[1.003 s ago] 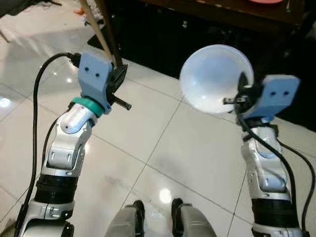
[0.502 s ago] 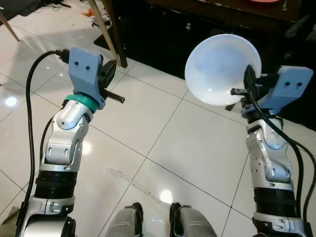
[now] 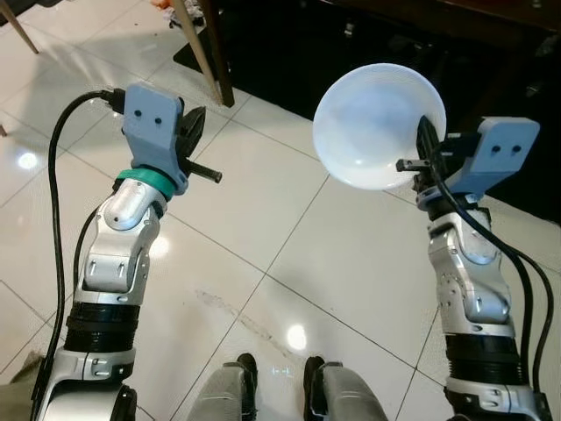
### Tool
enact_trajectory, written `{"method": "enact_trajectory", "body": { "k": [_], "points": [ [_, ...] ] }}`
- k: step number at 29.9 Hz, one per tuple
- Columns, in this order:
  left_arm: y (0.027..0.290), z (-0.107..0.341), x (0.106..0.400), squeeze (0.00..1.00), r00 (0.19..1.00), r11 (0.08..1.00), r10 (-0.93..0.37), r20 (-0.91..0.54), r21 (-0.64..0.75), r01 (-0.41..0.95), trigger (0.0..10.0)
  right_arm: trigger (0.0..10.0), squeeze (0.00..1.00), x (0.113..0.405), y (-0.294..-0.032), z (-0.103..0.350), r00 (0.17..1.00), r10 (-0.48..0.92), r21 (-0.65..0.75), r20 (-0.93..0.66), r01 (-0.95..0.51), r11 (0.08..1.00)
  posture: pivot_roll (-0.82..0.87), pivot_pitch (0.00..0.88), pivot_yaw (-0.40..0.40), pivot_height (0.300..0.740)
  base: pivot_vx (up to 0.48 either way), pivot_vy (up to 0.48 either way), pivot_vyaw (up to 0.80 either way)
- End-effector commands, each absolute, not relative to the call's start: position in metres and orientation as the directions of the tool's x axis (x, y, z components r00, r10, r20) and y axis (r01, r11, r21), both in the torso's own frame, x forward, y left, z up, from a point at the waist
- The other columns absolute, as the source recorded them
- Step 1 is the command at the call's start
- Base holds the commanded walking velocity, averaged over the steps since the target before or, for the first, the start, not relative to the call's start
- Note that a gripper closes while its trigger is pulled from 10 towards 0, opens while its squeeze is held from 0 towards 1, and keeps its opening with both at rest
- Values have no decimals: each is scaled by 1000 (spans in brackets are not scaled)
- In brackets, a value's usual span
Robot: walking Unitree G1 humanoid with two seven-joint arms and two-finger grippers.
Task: Setting the table
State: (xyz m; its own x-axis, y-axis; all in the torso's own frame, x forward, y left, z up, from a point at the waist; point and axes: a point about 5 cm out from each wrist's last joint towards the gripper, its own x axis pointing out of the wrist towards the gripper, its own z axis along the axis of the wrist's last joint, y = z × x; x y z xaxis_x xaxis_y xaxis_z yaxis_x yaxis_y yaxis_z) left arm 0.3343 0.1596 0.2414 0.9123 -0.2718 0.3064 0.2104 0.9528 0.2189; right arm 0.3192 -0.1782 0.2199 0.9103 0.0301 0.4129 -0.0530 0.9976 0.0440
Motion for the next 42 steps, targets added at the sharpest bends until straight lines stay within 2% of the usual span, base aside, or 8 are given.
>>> {"method": "enact_trajectory", "body": {
  "k": [1,33,37,42],
  "points": [
    [164,236,334,0,924,957,-251,290,219,191,10000,10000,0,320,-173,219,909,47,51,415,-75,996,-29,133,110,740,0,0,794],
    [165,241,337,0,923,964,-206,326,232,133,10000,10000,0,320,-173,219,908,47,48,415,-74,996,-33,137,112,740,0,0,790],
    [171,240,342,0,936,969,-134,324,240,55,10000,10000,0,320,-173,218,907,47,52,418,-75,996,-33,139,111,740,448,0,762],
    [173,242,345,0,939,973,-107,327,230,31,10000,10000,0,319,-172,220,903,53,64,427,-89,994,-36,141,111,740,465,0,293]
  ]
}}
